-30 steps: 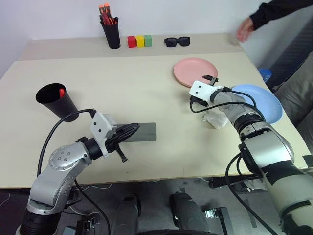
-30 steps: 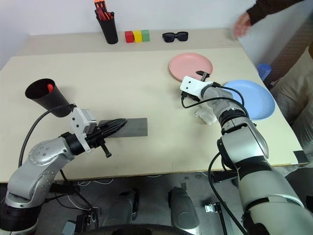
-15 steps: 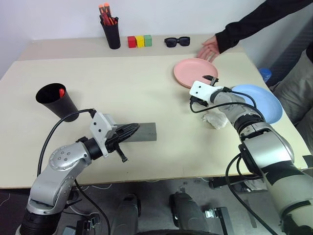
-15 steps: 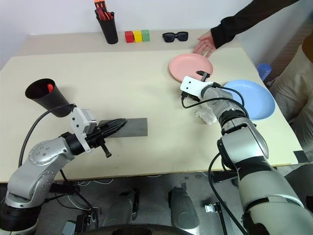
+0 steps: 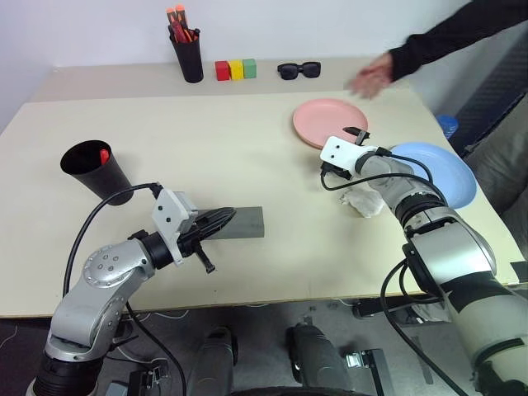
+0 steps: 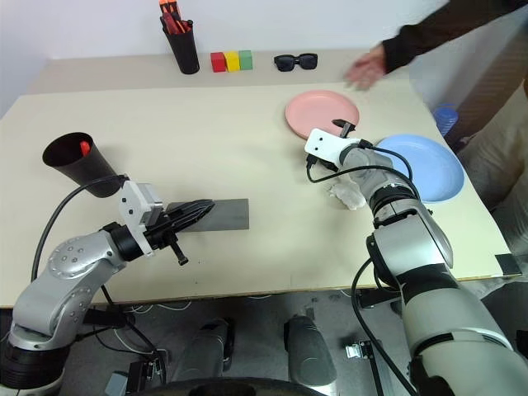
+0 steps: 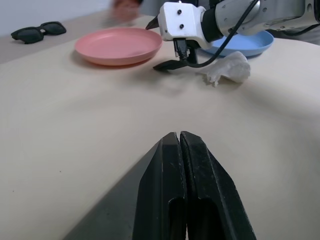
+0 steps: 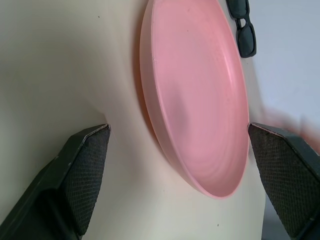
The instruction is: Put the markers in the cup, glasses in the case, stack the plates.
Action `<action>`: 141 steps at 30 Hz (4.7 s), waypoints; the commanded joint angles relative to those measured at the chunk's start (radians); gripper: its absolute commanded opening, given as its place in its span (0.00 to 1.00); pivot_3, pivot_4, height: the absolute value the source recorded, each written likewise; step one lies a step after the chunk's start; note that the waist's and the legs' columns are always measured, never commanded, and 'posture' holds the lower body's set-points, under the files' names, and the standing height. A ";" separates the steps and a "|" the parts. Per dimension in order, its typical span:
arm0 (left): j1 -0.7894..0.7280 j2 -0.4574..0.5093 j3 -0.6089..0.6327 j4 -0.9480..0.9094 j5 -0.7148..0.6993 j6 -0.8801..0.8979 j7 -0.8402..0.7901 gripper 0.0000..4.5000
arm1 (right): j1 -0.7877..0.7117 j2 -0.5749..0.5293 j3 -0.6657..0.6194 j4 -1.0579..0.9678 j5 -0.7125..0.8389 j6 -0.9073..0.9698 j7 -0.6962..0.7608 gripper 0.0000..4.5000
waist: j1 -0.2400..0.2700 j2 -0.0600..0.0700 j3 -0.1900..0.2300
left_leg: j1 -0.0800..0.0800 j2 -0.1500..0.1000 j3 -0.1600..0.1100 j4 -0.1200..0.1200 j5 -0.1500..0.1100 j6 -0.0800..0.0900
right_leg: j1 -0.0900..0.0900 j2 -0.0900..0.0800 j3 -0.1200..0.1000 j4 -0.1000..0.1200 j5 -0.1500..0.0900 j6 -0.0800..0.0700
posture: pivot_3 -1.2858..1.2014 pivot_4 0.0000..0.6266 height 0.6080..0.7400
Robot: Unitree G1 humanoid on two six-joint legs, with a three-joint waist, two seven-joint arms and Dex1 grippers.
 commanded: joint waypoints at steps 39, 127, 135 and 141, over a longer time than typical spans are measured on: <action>-0.036 -0.003 0.005 -0.036 -0.025 -0.019 0.006 0.00 | 0.251 -0.388 -0.165 -0.455 0.193 -0.078 0.342 0.01 | 0.017 0.001 0.001 | 0.000 0.000 0.000 0.000 0.000 0.000 | 0.001 0.000 0.000 -0.001 0.000 0.000 | 0.52 0.24 1.00; 0.095 -0.052 0.275 0.090 0.097 -0.116 0.222 0.00 | 0.549 -0.414 -0.526 -1.115 0.796 0.614 0.800 0.75 | 0.031 0.006 0.000 | 0.001 0.000 0.001 0.002 -0.001 0.001 | 0.004 -0.001 0.001 -0.002 0.000 0.000 | 0.52 0.24 1.00; 0.160 -0.004 0.385 0.092 0.090 -0.128 0.211 0.00 | 0.522 -0.365 -0.474 -1.058 0.782 0.598 0.825 0.75 | 0.029 0.006 0.000 | 0.001 0.000 0.001 0.002 -0.001 0.001 | 0.004 0.000 0.000 -0.002 0.000 0.000 | 0.52 0.24 1.00; 0.190 -0.001 0.388 0.082 0.088 -0.131 0.203 0.00 | 0.523 -0.352 -0.466 -1.036 0.775 0.578 0.828 0.75 | 0.027 0.006 0.000 | 0.001 0.000 0.001 0.002 -0.001 0.001 | 0.003 0.000 0.000 -0.002 0.000 0.000 | 0.52 0.24 1.00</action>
